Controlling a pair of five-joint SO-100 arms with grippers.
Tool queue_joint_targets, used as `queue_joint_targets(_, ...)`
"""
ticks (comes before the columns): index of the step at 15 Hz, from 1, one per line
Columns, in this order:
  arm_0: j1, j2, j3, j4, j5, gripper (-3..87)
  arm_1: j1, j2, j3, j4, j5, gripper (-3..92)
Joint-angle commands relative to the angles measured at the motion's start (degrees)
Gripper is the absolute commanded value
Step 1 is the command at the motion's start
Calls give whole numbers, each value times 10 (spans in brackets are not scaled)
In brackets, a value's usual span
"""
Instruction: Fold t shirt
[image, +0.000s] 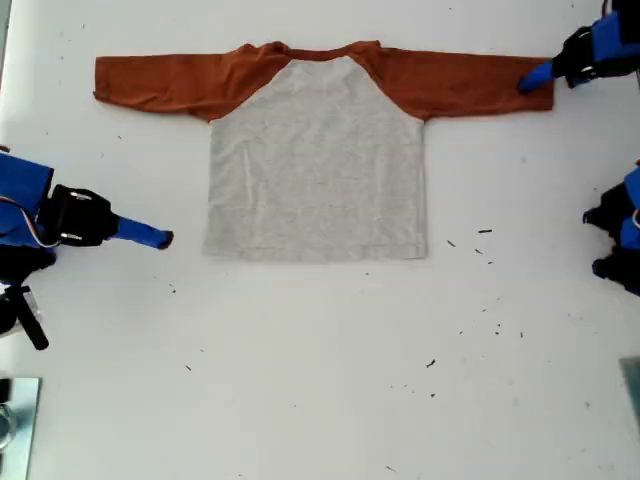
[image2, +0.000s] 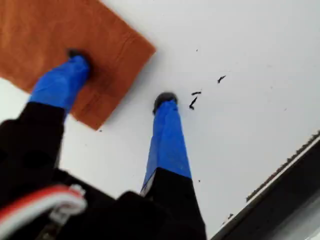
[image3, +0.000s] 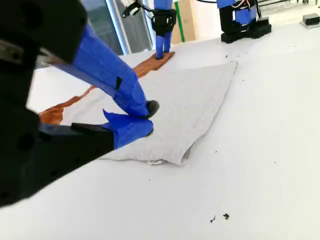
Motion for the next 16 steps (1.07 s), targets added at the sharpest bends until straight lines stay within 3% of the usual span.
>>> queue_joint_targets(1,-15,4,6,2,4,-3,2,0,-5,-14,0,32)
queue_joint_targets(4,-11,4,6,2,1,-3,-16,139,-50,89,11,32)
queue_joint_targets(6,-11,4,6,2,1,-3,-92,198,-106,163,52,32)
queue_joint_targets(8,-18,4,6,2,4,-3,-268,219,-189,209,159,32)
queue_joint_targets(10,-9,4,6,2,4,-3,-536,114,-385,221,282,35)
queue_joint_targets(11,-4,4,6,2,2,-3,-643,34,-518,224,315,177)
queue_joint_targets(12,1,4,6,2,0,-3,-712,-26,-633,241,322,234)
queue_joint_targets(14,3,4,6,2,4,-3,-738,-3,-683,273,310,218)
queue_joint_targets(16,-2,4,6,2,4,-3,-671,113,-528,316,336,218)
